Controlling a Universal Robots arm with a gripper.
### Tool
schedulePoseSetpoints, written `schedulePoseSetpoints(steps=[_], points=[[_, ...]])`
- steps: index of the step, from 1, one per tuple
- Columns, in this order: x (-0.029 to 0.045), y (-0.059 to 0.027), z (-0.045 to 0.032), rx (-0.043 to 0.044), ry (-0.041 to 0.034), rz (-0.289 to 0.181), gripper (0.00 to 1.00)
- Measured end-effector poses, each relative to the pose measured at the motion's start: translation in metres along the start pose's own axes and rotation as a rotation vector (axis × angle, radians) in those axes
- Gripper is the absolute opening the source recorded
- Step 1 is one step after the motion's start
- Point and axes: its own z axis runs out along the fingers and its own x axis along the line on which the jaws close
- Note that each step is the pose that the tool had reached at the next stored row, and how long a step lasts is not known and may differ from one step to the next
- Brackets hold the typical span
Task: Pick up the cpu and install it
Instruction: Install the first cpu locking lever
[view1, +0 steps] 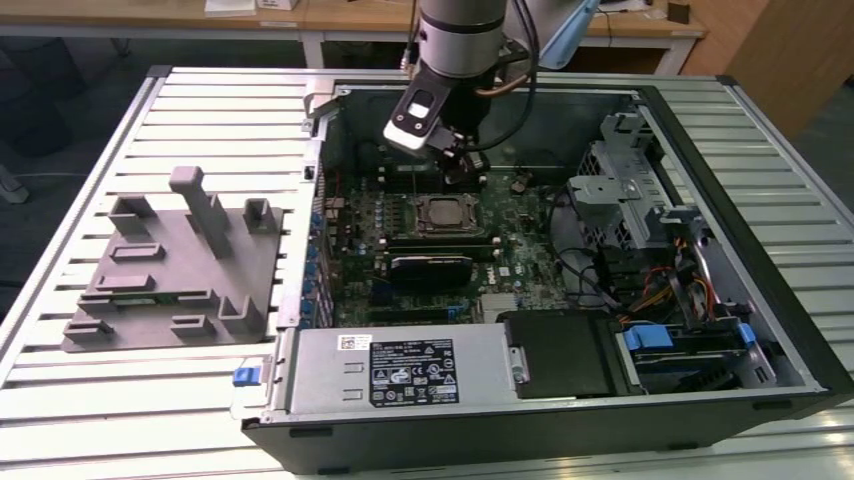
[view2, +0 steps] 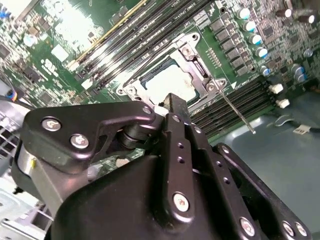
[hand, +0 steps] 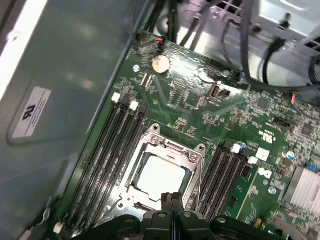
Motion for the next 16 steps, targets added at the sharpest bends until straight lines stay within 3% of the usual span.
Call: schedulePoseSetpoints(steps=[9,16], points=[[0.0000,-0.0002,0.0019,-0.0009,0.0042,-0.156,0.11],[-0.0035,-0.0024,0.0026,-0.0010,0.0054,-0.195,0.11]])
